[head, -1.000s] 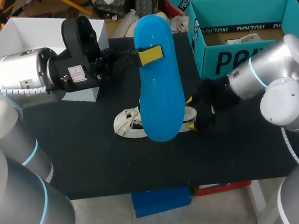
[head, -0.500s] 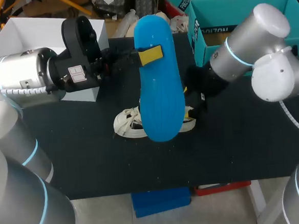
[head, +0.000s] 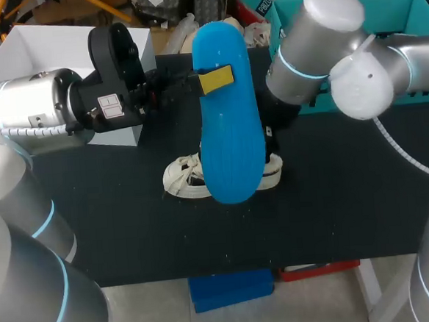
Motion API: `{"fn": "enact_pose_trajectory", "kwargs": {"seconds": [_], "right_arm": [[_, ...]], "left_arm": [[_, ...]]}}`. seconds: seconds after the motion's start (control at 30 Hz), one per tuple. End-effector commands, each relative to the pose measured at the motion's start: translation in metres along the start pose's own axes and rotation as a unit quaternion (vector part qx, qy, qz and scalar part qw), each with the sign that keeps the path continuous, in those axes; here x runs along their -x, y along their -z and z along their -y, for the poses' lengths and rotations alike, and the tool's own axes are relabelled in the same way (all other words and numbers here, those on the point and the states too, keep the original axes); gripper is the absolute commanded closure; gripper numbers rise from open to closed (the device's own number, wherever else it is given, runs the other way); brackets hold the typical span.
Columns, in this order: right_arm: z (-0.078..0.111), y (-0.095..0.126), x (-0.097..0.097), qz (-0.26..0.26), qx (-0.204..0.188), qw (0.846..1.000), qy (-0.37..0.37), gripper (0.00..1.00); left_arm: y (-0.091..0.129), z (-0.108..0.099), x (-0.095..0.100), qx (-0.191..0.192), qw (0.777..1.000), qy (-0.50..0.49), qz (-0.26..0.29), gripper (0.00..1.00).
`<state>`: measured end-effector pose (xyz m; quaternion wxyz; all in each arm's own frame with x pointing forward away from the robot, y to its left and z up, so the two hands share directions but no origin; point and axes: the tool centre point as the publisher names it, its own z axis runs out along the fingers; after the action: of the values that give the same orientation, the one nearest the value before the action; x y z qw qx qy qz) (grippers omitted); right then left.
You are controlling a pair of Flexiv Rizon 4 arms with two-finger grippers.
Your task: Take the shoe out of the shoebox, open the shoe tongue, remove and reinsert the insole, then place the shoe into the shoebox
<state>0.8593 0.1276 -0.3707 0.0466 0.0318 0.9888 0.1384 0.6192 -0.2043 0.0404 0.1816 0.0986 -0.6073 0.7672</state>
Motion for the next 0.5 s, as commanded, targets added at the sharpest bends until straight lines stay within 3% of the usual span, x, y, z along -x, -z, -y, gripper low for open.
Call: {"fn": "enact_pose_trajectory", "kwargs": {"seconds": [0.03, 0.5], "right_arm": [[-0.015, -0.007, 0.006, -0.011, -0.122, 0.993, -0.003, 0.0], [-0.041, -0.026, 0.013, -0.037, -0.128, 0.991, 0.003, 0.0]], "left_arm": [[-0.003, -0.001, -0.003, -0.001, 1.0, 0.0, 0.005, 1.0], [-0.003, -0.001, -0.003, -0.001, 1.0, 0.0, 0.005, 1.0]]}}
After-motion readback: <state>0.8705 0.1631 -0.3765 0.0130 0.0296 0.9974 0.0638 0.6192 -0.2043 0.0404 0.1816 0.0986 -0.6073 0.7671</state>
